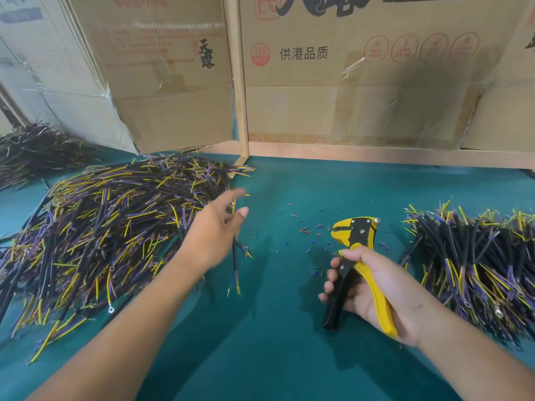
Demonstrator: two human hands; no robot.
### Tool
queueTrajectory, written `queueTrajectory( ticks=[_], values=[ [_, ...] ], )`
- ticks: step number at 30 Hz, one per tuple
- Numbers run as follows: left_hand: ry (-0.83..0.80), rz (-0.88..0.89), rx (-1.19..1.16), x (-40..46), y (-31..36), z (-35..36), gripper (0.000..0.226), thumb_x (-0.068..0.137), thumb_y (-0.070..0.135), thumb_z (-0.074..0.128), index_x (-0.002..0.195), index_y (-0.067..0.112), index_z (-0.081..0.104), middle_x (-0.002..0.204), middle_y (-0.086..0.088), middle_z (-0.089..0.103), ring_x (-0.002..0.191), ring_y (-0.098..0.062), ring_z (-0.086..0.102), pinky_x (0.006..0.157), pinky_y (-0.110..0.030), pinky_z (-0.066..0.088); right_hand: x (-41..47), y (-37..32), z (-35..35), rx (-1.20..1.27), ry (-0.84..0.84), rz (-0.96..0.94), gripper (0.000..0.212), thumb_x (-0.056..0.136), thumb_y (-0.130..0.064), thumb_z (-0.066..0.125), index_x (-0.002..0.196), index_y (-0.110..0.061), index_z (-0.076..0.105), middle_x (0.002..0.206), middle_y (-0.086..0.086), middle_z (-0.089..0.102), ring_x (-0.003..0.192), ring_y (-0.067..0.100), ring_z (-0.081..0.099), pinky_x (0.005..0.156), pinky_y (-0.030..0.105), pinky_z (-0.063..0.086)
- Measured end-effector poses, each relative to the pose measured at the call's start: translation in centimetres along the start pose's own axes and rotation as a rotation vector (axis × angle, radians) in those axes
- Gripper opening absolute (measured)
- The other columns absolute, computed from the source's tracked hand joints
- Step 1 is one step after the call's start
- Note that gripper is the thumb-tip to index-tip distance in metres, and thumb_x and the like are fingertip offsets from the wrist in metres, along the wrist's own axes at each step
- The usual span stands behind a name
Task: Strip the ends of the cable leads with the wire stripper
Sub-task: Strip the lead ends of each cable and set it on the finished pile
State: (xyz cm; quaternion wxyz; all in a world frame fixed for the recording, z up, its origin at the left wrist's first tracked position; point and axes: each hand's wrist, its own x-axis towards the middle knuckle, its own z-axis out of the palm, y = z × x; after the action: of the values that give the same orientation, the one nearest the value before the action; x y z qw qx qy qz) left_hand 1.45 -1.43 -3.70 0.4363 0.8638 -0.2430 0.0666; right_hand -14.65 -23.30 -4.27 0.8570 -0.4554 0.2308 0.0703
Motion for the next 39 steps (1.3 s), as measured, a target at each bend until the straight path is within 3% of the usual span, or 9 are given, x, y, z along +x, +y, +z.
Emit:
queueTrajectory(
  ticks=[3, 7, 11, 17, 21, 23, 27, 32, 39],
  values=[
    [-0.085, -0.140, -0.117, -0.1, 0.6, 1.2, 0.031, 0.100, 0.009, 0.039, 0.092, 0.017, 0.068, 0.054, -0.001, 0.059, 0.043, -0.013, 0.043, 0.047, -0.023, 0.034, 0.0, 0.0, 0.0, 0.004, -0.005, 0.004, 0.021, 0.096, -0.023, 0.056, 0.091, -0.002, 0.058, 0.075, 0.016, 0.055, 0.064, 0.031, 0.056, 0.068, 0.047, 0.060],
    [-0.219, -0.167, -0.052, -0.5, 0.9, 1.5, 0.014, 0.090, 0.008, 0.048, 0.095, 0.017, 0.058, 0.071, 0.004, 0.074, 0.048, -0.013, 0.049, 0.050, -0.024, 0.039, 0.2, 0.1, -0.2, 0.020, -0.008, 0.003, 0.021, 0.096, -0.023, 0.056, 0.091, -0.002, 0.058, 0.075, 0.016, 0.055, 0.064, 0.032, 0.056, 0.069, 0.048, 0.059],
    [-0.228, -0.030, 0.346, -0.7, 0.7, 0.9, 0.008, 0.088, 0.026, 0.065, 0.085, 0.018, 0.062, 0.062, 0.006, 0.060, 0.059, -0.015, 0.051, 0.058, -0.028, 0.039, 0.5, 0.1, -0.4, 0.018, -0.016, 0.004, 0.021, 0.095, -0.022, 0.056, 0.092, -0.001, 0.058, 0.076, 0.016, 0.055, 0.065, 0.032, 0.057, 0.069, 0.048, 0.059],
    [-0.386, 0.121, 0.461, -1.1, 1.0, -0.3, 0.028, 0.084, 0.027, 0.065, 0.107, 0.026, 0.049, 0.064, 0.008, 0.054, 0.059, -0.005, 0.048, 0.067, -0.036, 0.047, 1.6, 0.5, -1.3, 0.013, -0.062, 0.008, 0.022, 0.078, -0.022, 0.073, 0.081, -0.001, 0.068, 0.076, 0.018, 0.057, 0.066, 0.035, 0.060, 0.071, 0.051, 0.058],
    [-0.399, 0.385, 0.496, -1.5, 1.9, 2.0, 0.028, 0.096, 0.044, 0.058, 0.118, 0.027, 0.057, 0.112, 0.007, 0.057, 0.105, -0.013, 0.051, 0.097, -0.034, 0.041, 2.5, 0.7, -1.4, 0.008, -0.032, 0.025, 0.040, 0.046, -0.028, 0.088, 0.073, -0.003, 0.072, 0.072, 0.016, 0.059, 0.060, 0.034, 0.061, 0.068, 0.051, 0.057],
    [-0.478, 0.393, 0.572, -1.6, 1.8, 3.1, 0.028, 0.098, 0.045, 0.053, 0.118, 0.026, 0.057, 0.120, 0.004, 0.053, 0.113, -0.017, 0.046, 0.102, -0.036, 0.037, 2.8, 0.8, -1.7, 0.018, -0.041, 0.025, 0.045, 0.041, -0.029, 0.093, 0.072, -0.004, 0.074, 0.072, 0.017, 0.060, 0.062, 0.034, 0.062, 0.070, 0.052, 0.057],
    [-0.406, 0.381, 0.512, -1.3, 1.7, 3.1, 0.011, 0.101, 0.027, 0.052, 0.105, 0.018, 0.058, 0.107, 0.004, 0.052, 0.103, -0.018, 0.047, 0.096, -0.037, 0.039, 3.1, 1.0, -2.2, 0.037, -0.052, 0.022, 0.045, 0.041, -0.029, 0.095, 0.072, -0.004, 0.074, 0.071, 0.017, 0.060, 0.062, 0.035, 0.062, 0.071, 0.053, 0.057],
    [-0.120, 0.314, 0.124, -1.3, 2.0, 1.8, 0.010, 0.098, 0.012, 0.058, 0.107, 0.015, 0.056, 0.083, 0.013, 0.054, 0.069, -0.007, 0.047, 0.061, -0.016, 0.034, 2.8, 0.8, -1.6, 0.024, -0.033, 0.020, 0.025, 0.056, -0.024, 0.082, 0.068, -0.004, 0.073, 0.070, 0.016, 0.059, 0.059, 0.033, 0.061, 0.066, 0.051, 0.057],
    [-0.264, 0.254, -0.335, -1.9, 2.3, 2.6, 0.034, 0.099, 0.011, 0.053, 0.120, 0.037, 0.056, 0.100, 0.013, 0.048, 0.066, -0.016, 0.051, 0.049, -0.025, 0.038, 1.1, 0.3, -0.8, 0.016, -0.063, -0.014, 0.023, 0.087, -0.023, 0.062, 0.084, -0.001, 0.062, 0.073, 0.016, 0.056, 0.061, 0.032, 0.058, 0.067, 0.049, 0.059]
  ],
)
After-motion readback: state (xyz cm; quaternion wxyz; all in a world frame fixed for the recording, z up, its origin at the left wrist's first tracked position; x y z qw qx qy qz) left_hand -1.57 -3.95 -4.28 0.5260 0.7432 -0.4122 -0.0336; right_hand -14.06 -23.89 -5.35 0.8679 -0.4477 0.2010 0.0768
